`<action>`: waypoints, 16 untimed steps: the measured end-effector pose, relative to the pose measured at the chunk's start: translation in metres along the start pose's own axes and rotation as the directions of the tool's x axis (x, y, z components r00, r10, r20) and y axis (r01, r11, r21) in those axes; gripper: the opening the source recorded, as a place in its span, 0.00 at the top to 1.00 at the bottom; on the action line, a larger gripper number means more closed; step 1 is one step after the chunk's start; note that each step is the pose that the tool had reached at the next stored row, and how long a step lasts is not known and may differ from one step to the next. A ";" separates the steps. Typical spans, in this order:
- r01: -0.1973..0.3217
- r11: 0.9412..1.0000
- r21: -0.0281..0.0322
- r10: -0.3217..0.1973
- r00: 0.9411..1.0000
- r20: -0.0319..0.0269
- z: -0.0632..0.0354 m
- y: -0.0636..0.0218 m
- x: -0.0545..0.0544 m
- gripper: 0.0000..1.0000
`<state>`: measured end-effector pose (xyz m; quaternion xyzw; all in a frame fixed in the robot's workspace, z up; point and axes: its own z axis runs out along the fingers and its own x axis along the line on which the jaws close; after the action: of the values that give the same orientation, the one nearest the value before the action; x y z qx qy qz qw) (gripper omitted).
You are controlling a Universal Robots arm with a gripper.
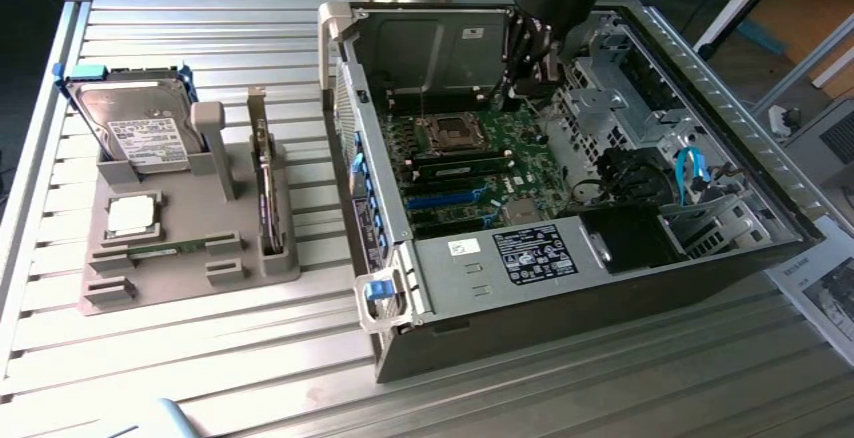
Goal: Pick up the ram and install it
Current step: 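Press down the ram until it locks into place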
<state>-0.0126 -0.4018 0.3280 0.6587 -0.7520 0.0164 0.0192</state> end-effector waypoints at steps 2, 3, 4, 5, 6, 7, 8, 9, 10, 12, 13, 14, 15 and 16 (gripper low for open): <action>-0.047 0.999 -0.002 0.047 0.999 0.000 0.0001 0.0000 0.000 0.90; -0.069 0.998 -0.003 0.069 0.998 0.000 0.0001 0.0000 0.000 0.90; -0.084 0.996 -0.004 0.084 0.996 0.000 0.0001 0.0000 0.000 0.90; -0.109 0.994 -0.006 0.109 0.994 0.000 0.0002 0.0000 0.000 0.90; -0.125 0.992 -0.006 0.125 0.992 0.000 0.0002 0.0000 0.000 0.90; -0.152 0.988 -0.008 0.152 0.988 0.000 0.0002 0.0000 0.000 0.90; -0.171 0.985 -0.009 0.171 0.985 -0.001 0.0003 0.0000 0.000 0.90; -0.196 0.980 -0.010 0.196 0.981 -0.001 0.0003 0.0000 0.000 0.90; -0.221 0.975 -0.011 0.221 0.975 -0.001 0.0004 0.0000 0.000 0.90; -0.258 0.966 -0.013 0.258 0.966 -0.001 0.0004 0.0000 0.000 0.90; -0.281 0.960 -0.014 0.281 0.960 -0.002 0.0005 0.0000 0.000 0.90; -0.303 0.953 -0.015 0.303 0.953 -0.002 0.0005 0.0000 0.000 0.90; -0.324 0.946 -0.016 0.324 0.946 -0.002 0.0006 0.0000 0.000 0.90; -0.342 0.939 -0.017 0.342 0.940 -0.003 0.0005 0.0000 0.000 0.90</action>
<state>-0.0126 -0.4018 0.3275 0.5178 -0.8551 0.0128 0.0217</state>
